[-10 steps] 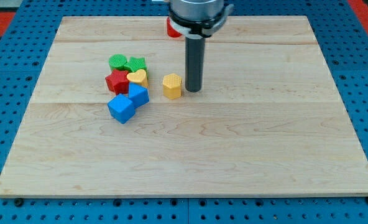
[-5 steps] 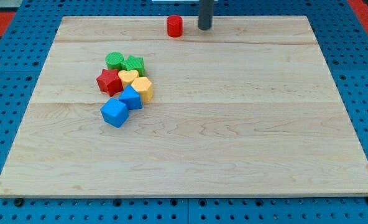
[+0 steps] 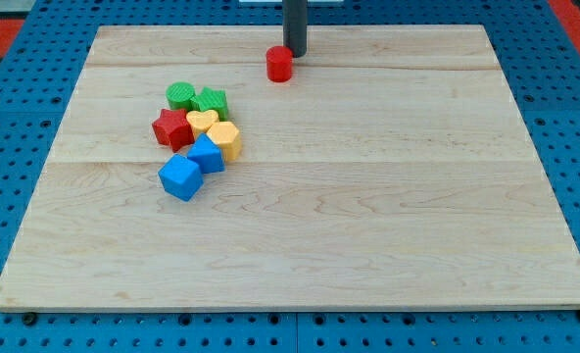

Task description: Move the red circle to the right of the green star

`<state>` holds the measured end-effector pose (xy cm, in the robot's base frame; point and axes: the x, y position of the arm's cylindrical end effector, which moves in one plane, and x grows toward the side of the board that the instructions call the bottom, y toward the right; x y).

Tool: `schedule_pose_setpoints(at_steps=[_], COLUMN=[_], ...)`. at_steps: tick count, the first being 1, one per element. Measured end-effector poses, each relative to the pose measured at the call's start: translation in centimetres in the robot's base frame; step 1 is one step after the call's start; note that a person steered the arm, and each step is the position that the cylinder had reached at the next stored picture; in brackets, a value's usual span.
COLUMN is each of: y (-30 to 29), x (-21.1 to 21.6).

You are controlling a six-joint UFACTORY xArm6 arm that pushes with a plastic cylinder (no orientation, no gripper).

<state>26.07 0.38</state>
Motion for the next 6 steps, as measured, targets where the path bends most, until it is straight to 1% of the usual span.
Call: schedule_pose_setpoints(at_steps=[2, 4, 6], y=[-3.9, -4.1, -1.2], x=[-0.8, 4.8, 7.2])
